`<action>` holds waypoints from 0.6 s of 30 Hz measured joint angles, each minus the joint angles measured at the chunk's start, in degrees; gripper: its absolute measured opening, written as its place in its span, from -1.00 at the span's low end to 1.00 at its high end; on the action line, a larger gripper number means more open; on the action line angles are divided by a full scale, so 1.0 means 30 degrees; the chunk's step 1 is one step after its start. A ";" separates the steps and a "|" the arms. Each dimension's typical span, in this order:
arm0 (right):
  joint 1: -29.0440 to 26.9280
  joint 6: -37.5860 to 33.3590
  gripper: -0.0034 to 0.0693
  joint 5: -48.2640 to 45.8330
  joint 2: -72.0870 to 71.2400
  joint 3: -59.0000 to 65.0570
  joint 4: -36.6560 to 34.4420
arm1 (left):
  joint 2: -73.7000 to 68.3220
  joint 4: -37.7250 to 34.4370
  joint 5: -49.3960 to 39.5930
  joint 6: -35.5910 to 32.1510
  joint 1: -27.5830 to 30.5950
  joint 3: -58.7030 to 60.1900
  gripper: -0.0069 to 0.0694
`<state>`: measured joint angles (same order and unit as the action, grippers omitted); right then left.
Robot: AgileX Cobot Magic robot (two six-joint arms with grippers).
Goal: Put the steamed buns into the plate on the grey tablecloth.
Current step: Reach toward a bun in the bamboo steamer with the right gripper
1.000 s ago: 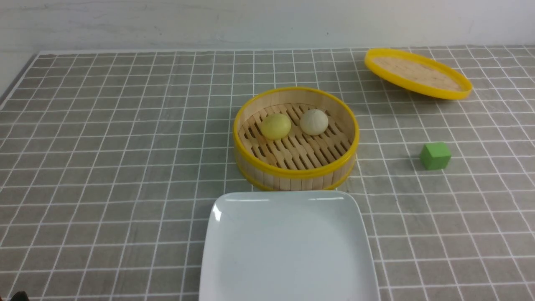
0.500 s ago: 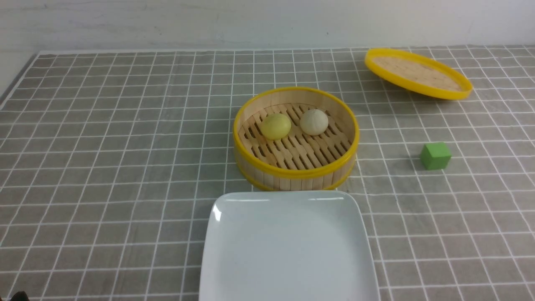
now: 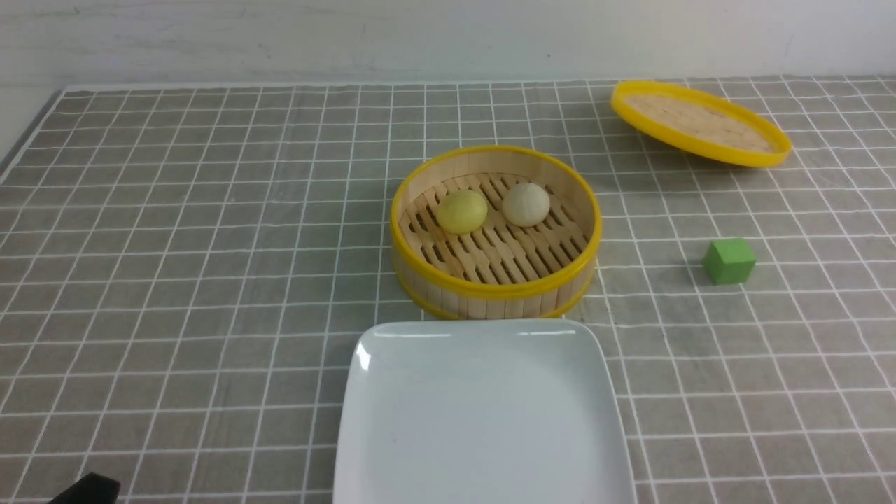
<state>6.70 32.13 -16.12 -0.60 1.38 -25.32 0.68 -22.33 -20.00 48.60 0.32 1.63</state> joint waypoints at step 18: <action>0.0000 -0.7256 -0.94 -1.1235 1.6172 -1.3245 0.5193 | -0.9670 0.1092 -1.1978 -1.0535 0.0000 -1.0094 -0.81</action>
<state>6.70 10.36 -49.83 47.91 -38.35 -9.74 -28.33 -19.05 -55.94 16.99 0.32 -28.65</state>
